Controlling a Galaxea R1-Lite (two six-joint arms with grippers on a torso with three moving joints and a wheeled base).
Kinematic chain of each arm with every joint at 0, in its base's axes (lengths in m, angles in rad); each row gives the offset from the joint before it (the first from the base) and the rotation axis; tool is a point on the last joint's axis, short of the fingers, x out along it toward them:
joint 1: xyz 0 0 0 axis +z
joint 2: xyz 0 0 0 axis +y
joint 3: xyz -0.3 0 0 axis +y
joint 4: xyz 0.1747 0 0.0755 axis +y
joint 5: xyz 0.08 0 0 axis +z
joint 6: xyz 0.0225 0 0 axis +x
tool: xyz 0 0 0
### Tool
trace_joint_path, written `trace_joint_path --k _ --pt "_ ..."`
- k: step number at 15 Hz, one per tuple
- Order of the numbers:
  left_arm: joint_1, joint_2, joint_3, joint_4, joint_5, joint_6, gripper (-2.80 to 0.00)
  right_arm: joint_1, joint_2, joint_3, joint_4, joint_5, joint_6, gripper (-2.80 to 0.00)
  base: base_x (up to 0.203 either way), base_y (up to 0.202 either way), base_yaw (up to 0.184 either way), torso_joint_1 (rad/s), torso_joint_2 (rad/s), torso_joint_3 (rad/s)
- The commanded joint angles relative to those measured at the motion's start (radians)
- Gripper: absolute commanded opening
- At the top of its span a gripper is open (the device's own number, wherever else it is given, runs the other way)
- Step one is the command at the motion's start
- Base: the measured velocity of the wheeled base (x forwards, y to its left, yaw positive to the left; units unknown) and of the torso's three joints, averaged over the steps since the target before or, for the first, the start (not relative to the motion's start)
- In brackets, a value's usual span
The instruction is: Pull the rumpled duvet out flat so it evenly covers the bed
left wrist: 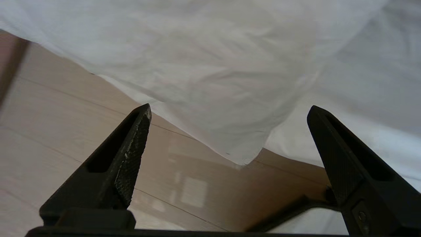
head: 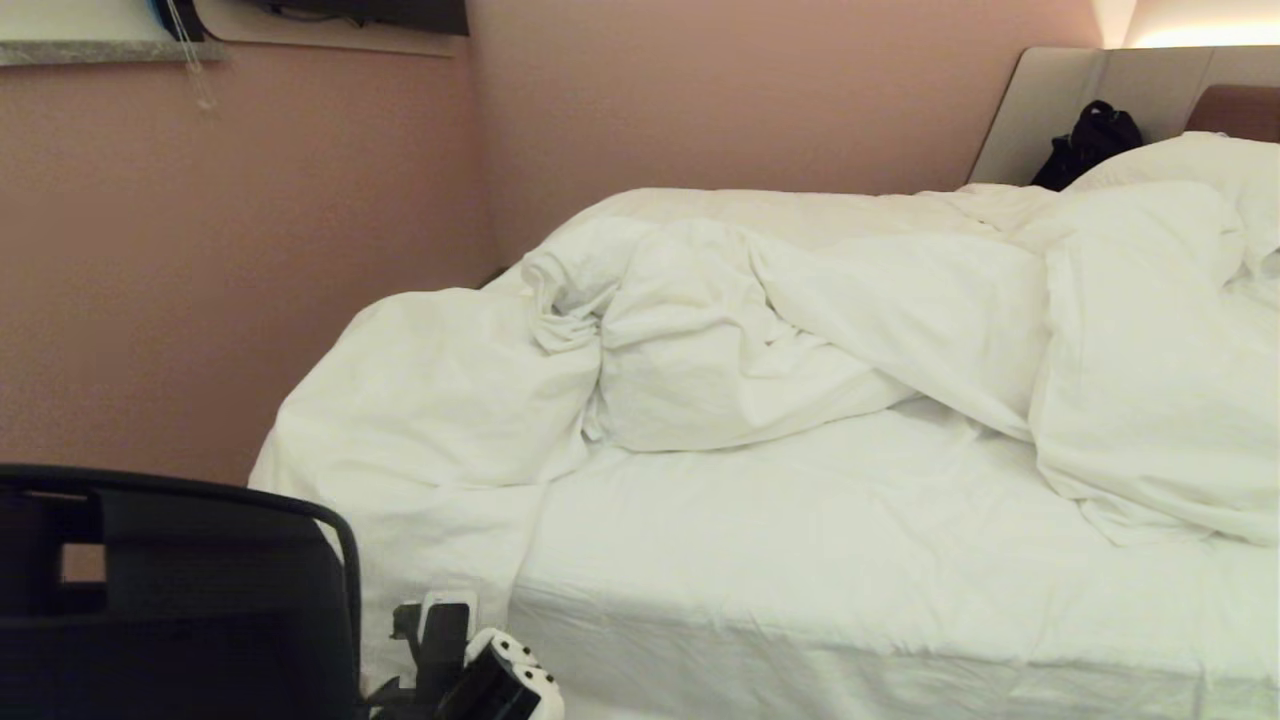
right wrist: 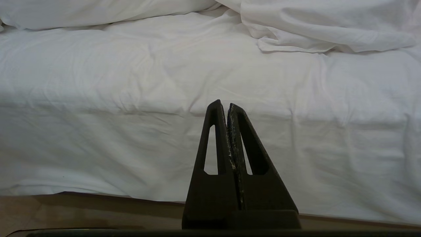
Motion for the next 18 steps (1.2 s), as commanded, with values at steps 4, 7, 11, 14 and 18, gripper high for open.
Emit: trace_joint_path --k 4,7,11,14,18 --pt "-0.018 0.077 -0.008 -0.044 0.023 -0.001 0.00 0.000 0.001 0.000 0.000 0.000 0.000 -2.80 0.000 0.000 0.000 0.000 0.00 0.000" --pt "-0.019 0.111 -0.021 -0.071 0.048 0.011 0.00 0.000 0.001 0.000 0.000 0.000 0.000 -2.80 0.000 0.000 0.000 0.000 0.00 0.000" --pt "-0.016 0.126 -0.034 -0.076 0.086 0.027 0.00 0.000 0.001 0.000 0.000 0.000 0.000 -2.80 0.000 0.000 0.000 0.000 0.00 0.000" --pt "-0.001 0.156 -0.048 -0.076 0.101 0.028 0.00 0.000 0.001 0.000 0.000 0.000 0.000 -2.80 0.000 0.000 0.000 0.000 0.00 0.000" --pt "0.001 0.178 -0.052 -0.076 0.155 0.033 0.00 0.000 0.001 0.000 0.000 0.000 0.000 -2.80 0.000 0.000 0.000 0.000 0.00 0.000"
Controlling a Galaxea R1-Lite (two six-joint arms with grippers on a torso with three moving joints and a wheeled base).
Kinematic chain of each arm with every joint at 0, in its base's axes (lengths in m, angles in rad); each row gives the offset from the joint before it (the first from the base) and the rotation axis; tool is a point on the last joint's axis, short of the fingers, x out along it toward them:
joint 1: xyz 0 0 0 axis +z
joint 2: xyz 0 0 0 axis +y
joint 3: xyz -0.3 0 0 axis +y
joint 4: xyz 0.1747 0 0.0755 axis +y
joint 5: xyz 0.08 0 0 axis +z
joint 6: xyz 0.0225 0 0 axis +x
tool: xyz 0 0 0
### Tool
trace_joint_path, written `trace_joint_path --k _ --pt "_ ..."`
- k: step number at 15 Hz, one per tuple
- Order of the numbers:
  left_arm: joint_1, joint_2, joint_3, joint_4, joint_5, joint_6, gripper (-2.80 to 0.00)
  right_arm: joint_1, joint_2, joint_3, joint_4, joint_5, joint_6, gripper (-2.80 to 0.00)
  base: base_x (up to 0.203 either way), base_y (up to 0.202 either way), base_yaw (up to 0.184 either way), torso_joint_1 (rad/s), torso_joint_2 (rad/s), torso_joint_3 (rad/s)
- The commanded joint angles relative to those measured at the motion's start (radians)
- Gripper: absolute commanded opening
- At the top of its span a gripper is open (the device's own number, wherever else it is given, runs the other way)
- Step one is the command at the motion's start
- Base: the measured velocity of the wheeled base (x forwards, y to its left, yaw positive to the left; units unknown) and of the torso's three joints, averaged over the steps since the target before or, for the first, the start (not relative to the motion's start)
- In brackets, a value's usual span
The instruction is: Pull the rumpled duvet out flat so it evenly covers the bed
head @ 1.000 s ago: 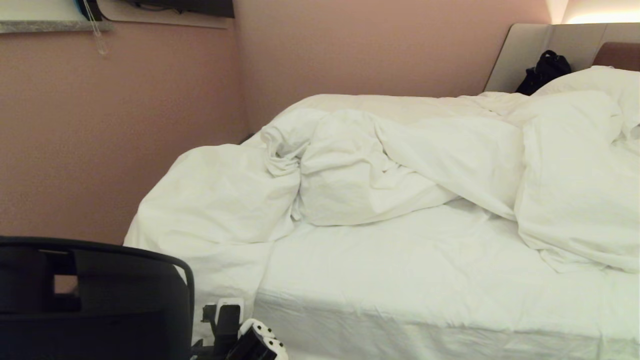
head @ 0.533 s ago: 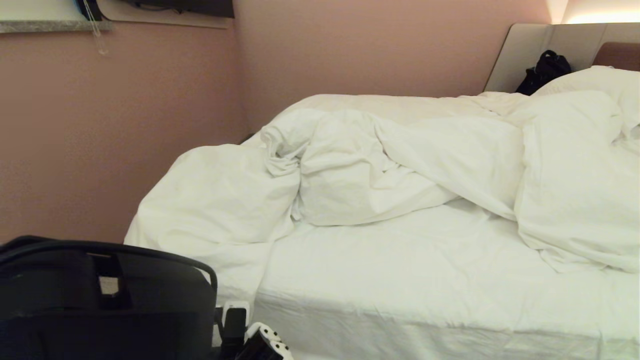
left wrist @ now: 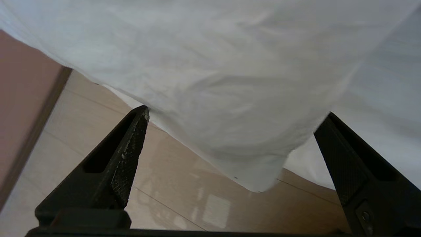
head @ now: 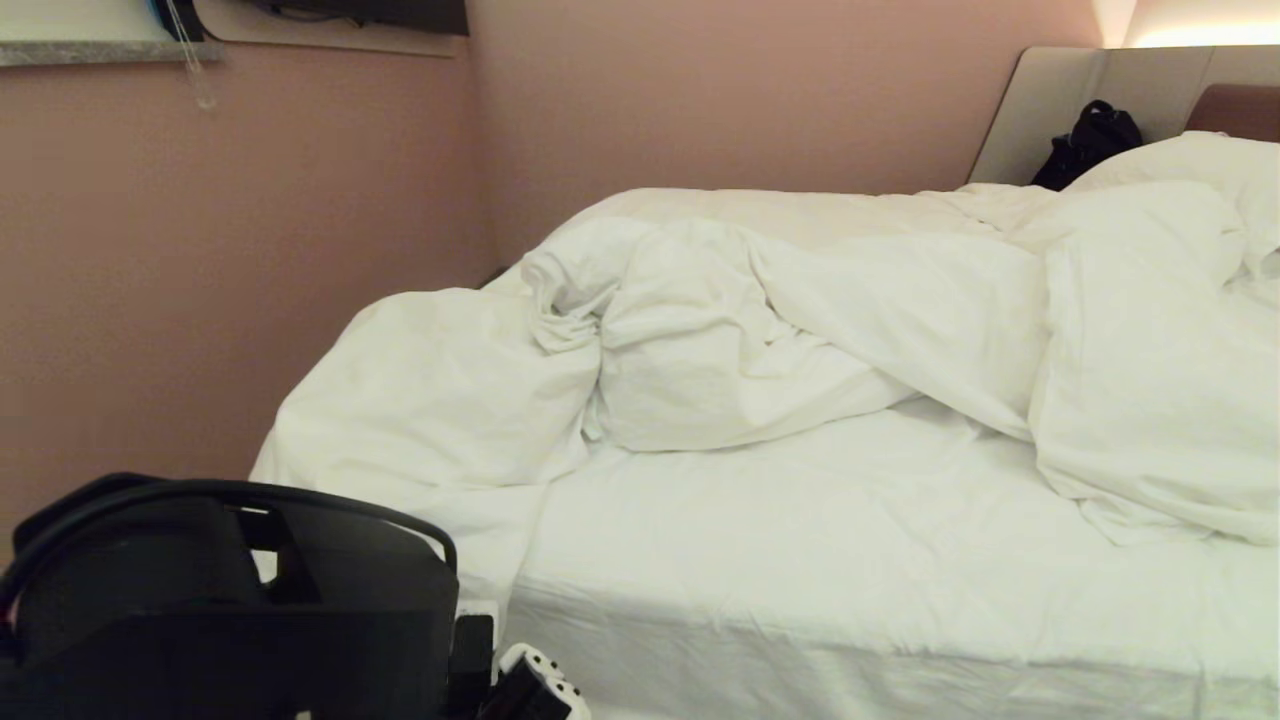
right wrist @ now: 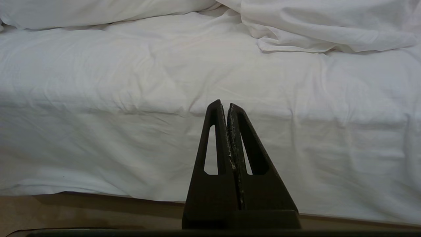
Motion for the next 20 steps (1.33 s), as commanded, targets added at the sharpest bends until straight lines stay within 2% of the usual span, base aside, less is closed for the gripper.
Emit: trace_joint_path --k 1,3,18,19,20 --pt "0.005 0.016 -0.004 -0.005 0.028 -0.004 0.00 0.000 0.001 0.000 -0.001 0.000 0.000 -2.80 0.000 0.000 0.000 0.000 0.00 0.000" --pt "0.008 0.018 -0.004 -0.005 0.044 -0.005 0.00 0.000 0.001 0.000 -0.001 0.000 0.000 -2.80 0.000 0.000 0.000 0.000 0.00 0.000" --pt "0.040 0.025 0.000 -0.048 0.047 -0.004 0.00 0.000 0.001 0.000 -0.001 0.000 0.000 -2.80 0.000 0.000 0.000 0.000 0.00 0.000" --pt "0.040 0.025 0.002 -0.048 0.047 -0.004 -2.80 0.000 0.001 0.000 -0.001 0.000 0.000 -2.80 0.000 0.000 0.000 0.000 0.00 0.000" --pt "0.040 0.022 0.003 -0.050 0.047 -0.005 -2.80 0.000 0.001 0.000 -0.001 0.000 0.000 -2.80 0.000 0.000 0.000 0.000 0.00 0.000"
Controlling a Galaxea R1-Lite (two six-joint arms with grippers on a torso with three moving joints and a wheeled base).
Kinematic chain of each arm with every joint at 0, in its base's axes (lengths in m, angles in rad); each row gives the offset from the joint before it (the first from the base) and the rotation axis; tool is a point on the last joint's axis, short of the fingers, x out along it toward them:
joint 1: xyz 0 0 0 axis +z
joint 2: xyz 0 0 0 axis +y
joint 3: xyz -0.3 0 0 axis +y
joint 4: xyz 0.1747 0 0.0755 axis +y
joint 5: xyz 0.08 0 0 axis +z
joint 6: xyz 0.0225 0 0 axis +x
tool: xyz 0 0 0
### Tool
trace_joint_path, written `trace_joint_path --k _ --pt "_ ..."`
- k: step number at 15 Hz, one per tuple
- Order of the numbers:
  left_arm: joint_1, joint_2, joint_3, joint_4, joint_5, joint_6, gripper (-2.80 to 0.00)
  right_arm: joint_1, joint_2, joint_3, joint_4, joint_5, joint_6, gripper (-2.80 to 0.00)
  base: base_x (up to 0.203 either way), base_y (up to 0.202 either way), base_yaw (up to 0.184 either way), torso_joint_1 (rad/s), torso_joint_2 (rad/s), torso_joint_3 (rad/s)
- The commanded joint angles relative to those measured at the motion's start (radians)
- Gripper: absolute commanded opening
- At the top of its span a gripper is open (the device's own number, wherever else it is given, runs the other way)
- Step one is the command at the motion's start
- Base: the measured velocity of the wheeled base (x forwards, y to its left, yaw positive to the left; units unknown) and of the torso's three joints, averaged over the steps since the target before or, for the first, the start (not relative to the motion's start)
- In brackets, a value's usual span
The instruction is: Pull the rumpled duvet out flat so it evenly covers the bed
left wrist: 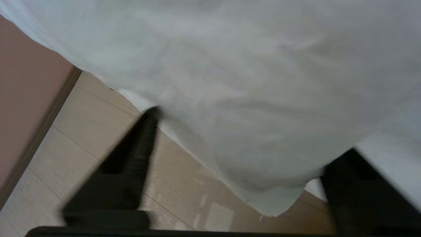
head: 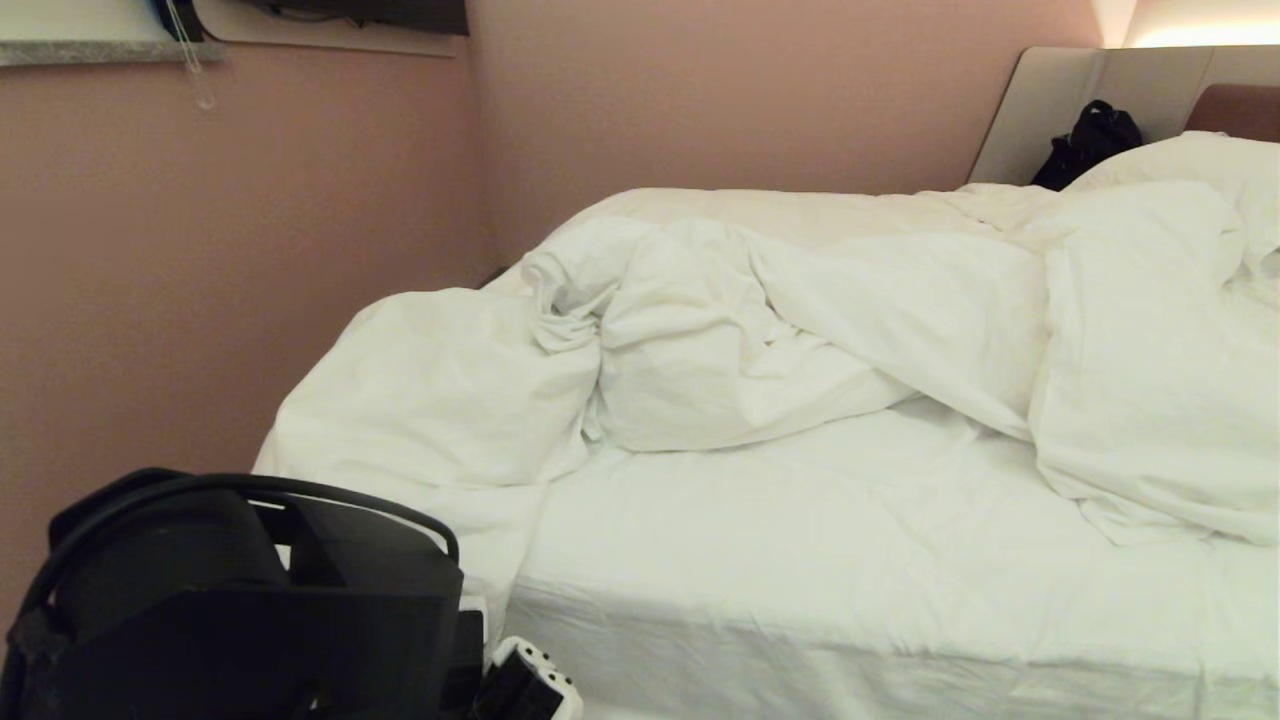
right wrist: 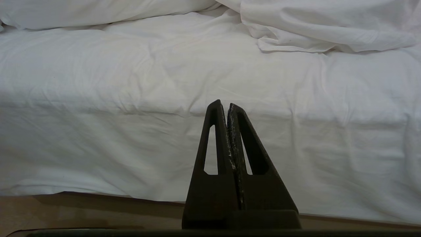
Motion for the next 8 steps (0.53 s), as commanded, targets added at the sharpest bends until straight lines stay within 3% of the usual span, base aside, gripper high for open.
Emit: trace_joint_path --k 1,8 --pt "0.002 -0.006 0.005 -0.021 0.005 -0.003 -2.80 0.000 0.001 0.000 0.000 0.000 0.000 -2.80 0.000 0.000 0.000 0.000 0.00 0.000" --pt "0.002 -0.009 0.015 -0.041 0.005 -0.003 -2.80 0.000 0.001 0.000 0.000 0.000 0.000 -2.80 0.000 0.000 0.000 0.000 0.00 0.000"
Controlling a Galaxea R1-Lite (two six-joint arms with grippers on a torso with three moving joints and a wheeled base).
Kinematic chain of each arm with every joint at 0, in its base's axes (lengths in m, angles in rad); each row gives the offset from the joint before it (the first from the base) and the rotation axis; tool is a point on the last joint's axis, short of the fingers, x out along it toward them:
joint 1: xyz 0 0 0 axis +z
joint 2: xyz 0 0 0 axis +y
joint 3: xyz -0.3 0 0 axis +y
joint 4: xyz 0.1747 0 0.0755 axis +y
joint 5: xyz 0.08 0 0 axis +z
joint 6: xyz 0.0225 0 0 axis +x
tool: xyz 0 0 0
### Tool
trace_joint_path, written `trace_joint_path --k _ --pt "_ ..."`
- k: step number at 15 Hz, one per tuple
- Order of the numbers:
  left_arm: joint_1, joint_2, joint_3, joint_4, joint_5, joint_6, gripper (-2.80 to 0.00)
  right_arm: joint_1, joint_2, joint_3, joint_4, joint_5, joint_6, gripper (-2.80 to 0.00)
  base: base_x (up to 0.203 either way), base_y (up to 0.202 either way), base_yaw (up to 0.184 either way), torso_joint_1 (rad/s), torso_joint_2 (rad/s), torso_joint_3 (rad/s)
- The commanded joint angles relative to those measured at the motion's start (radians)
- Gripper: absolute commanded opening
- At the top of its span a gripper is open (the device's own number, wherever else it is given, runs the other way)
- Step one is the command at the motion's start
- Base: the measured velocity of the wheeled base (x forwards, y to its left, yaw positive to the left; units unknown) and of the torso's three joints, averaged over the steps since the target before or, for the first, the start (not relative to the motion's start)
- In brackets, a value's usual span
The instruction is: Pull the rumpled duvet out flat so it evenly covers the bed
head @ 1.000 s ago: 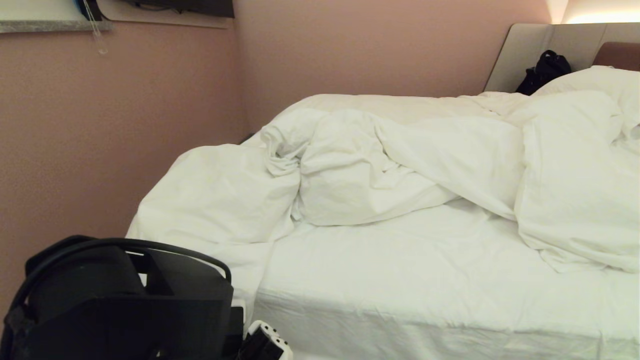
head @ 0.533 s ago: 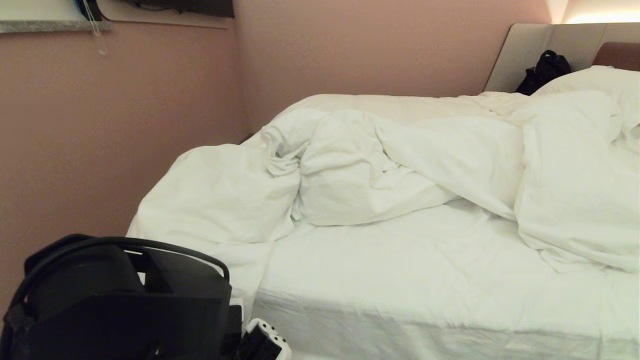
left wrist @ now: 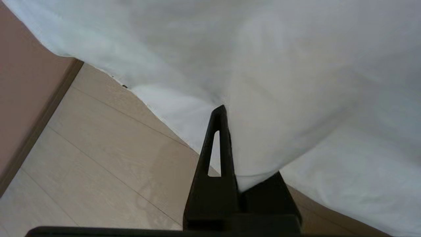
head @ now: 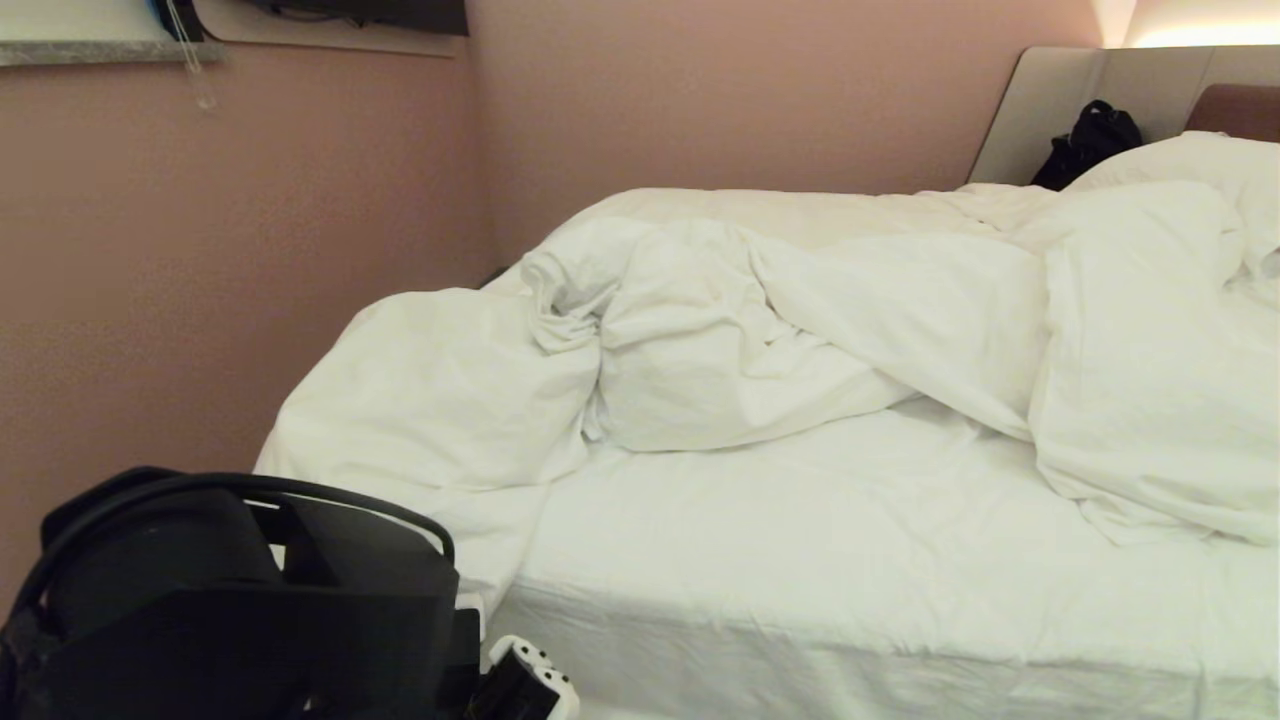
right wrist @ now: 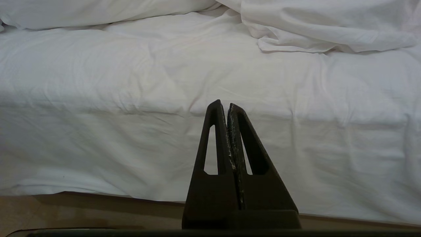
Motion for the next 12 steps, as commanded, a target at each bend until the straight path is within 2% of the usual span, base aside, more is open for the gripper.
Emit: trace_joint_path --k 1,6,12 --pt "0.000 -0.004 0.008 -0.017 0.005 -0.004 -2.80 0.000 0.001 0.000 0.000 0.000 0.000 -2.80 0.000 0.000 0.000 0.000 0.00 0.000" --pt "0.010 -0.055 0.033 -0.043 0.006 -0.003 -2.80 0.000 0.001 0.000 0.000 0.000 0.000 -2.80 0.000 0.000 0.000 0.000 0.00 0.000" --pt "0.018 -0.271 0.104 -0.042 0.008 0.024 -2.80 0.000 0.001 0.000 0.000 0.000 0.000 -2.80 0.000 0.000 0.000 0.000 0.00 0.000"
